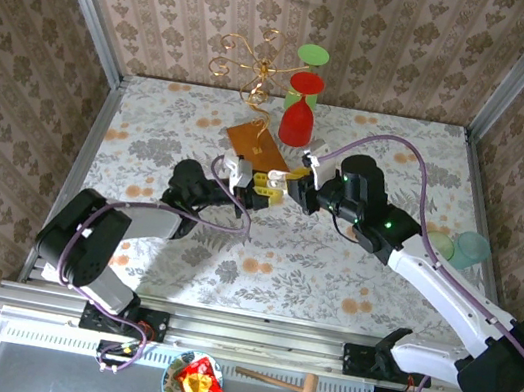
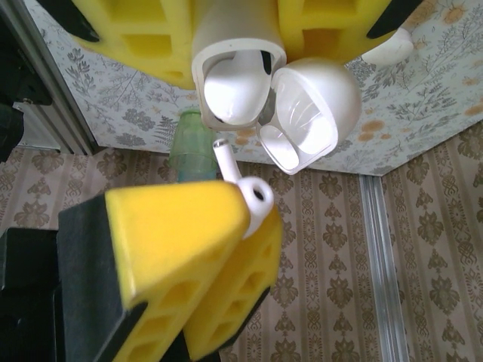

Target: Insert the wireless bluetooth earbuds into the charging case

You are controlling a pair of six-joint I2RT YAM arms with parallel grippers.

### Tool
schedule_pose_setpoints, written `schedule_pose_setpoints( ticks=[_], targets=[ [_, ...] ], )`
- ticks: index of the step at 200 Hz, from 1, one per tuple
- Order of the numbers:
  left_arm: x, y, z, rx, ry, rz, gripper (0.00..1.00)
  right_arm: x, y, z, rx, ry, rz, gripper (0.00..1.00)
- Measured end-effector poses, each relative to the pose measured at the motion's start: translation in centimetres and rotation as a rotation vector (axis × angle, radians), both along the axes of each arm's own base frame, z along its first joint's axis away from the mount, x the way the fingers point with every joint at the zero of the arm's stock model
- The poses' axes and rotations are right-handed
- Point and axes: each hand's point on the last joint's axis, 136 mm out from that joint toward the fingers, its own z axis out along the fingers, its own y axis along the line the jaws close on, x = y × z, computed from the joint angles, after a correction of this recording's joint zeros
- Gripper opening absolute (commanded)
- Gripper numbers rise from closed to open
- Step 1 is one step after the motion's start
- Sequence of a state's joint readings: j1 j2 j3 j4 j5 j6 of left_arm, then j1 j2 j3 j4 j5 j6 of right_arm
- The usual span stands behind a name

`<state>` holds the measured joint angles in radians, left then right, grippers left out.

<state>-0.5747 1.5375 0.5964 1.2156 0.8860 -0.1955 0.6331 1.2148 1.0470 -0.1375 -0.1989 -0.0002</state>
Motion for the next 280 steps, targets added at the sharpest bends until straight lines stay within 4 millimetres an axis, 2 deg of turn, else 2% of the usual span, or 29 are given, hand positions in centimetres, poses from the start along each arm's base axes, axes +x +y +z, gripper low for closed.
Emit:
schedule_pose_setpoints(
  ticks=[73, 117, 167, 190, 215, 230, 245, 280],
  targets=[
    [-0.1, 0.1, 0.3, -0.007, 0.017, -0.002, 0.00, -0.1, -0.1, -0.9, -0.037, -0.013, 0.012, 0.18],
    [-0.1, 0.1, 0.3, -0.007, 0.033, -0.002, 0.00, -0.3, 0.0, -1.1, -0.048, -0.019, 0.028, 0.24],
    [-0.1, 0.1, 0.3, -0.007, 0.033, -0.002, 0.00, -0.6, 0.3, -1.1, -0.036, -0.010, 0.045, 0.37],
    [-0.1, 0.1, 0.3, -0.008, 0.033, -0.002, 0.00, -0.8, 0.2, -0.5, -0.018, -0.012, 0.039, 0.48],
    [-0.1, 0.1, 0.4, -0.009, 0.025, -0.002, 0.00, -0.8, -0.5, 1.0, 0.042, -0.007, 0.003, 0.60],
    [-0.2, 0.1, 0.4, -0.007, 0.003, -0.003, 0.00, -0.4, -1.1, 1.8, 0.095, 0.020, -0.039, 0.66],
    [-0.3, 0.1, 0.4, -0.005, -0.030, -0.005, 0.00, 0.6, -1.5, 2.2, 0.137, 0.076, -0.087, 0.67],
    [-0.4, 0.1, 0.4, 0.003, -0.104, -0.001, 0.00, 3.3, -1.0, 2.8, 0.176, 0.212, -0.161, 0.69]
  ],
)
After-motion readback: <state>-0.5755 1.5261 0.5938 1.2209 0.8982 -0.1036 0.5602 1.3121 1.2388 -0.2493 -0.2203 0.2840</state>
